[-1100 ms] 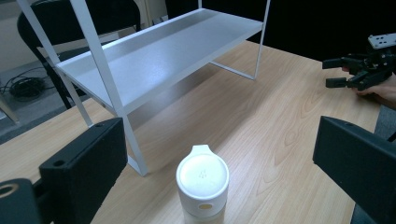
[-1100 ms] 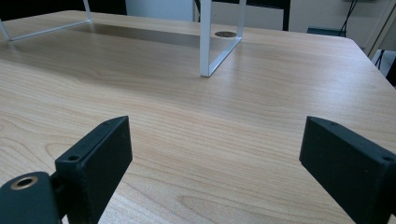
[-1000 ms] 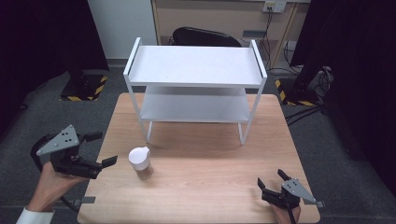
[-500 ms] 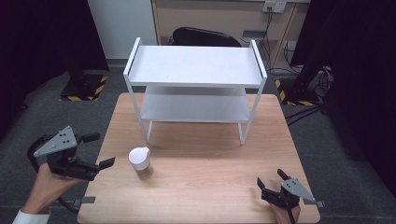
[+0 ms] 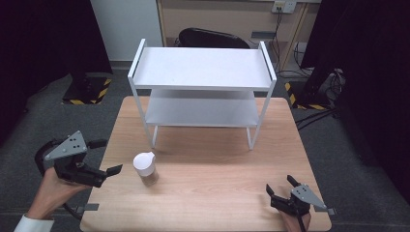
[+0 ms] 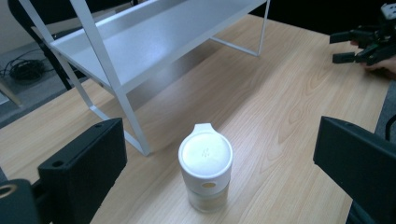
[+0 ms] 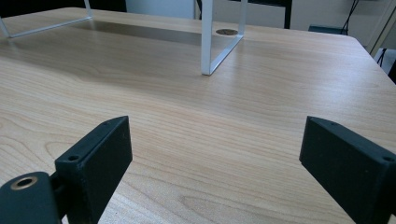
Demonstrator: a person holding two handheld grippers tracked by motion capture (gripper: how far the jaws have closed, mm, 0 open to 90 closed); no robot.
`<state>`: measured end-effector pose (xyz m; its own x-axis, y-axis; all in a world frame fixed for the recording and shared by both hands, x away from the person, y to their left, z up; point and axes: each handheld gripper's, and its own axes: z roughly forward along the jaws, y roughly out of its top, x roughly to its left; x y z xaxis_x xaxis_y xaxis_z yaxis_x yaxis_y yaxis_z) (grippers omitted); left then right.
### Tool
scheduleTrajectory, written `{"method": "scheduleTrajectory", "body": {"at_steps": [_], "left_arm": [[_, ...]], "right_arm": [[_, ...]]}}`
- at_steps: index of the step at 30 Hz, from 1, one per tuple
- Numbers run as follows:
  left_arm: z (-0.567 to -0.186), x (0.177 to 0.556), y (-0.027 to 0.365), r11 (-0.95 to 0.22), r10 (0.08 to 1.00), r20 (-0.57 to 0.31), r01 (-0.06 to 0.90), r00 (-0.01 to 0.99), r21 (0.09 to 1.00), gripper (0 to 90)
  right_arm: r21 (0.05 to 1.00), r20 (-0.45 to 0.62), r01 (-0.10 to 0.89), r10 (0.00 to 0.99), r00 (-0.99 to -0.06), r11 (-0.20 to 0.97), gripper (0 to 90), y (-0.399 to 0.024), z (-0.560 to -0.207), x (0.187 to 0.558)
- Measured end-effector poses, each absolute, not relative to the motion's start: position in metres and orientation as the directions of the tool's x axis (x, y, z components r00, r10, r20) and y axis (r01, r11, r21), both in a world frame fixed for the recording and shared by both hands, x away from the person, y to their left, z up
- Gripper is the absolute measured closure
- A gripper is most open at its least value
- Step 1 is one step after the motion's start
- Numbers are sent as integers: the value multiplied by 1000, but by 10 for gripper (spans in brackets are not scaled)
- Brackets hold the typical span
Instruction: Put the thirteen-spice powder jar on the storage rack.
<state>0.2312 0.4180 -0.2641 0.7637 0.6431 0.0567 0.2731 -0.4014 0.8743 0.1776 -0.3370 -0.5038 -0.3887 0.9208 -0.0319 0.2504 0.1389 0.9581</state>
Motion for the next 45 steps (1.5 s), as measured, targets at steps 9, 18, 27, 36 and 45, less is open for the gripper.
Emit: {"method": "scheduleTrajectory", "body": {"at_steps": [9,18,27,36,45], "left_arm": [[-265,242,406,-458,659,79,315,748,831,14],[-265,260,394,-512,658,93,354,747,783,14],[-274,278,377,-560,654,96,395,751,729,14],[-277,291,357,-607,630,111,398,769,688,16],[-286,310,348,-616,612,68,421,788,665,20]], "right_arm": [[956,-34,255,920,-390,143,91,-336,-503,178],[955,-42,256,920,-389,152,91,-335,-503,179],[952,-47,261,918,-393,160,91,-335,-502,179],[951,-50,263,918,-393,165,92,-334,-501,179],[950,-52,263,917,-396,167,92,-334,-501,179]]}}
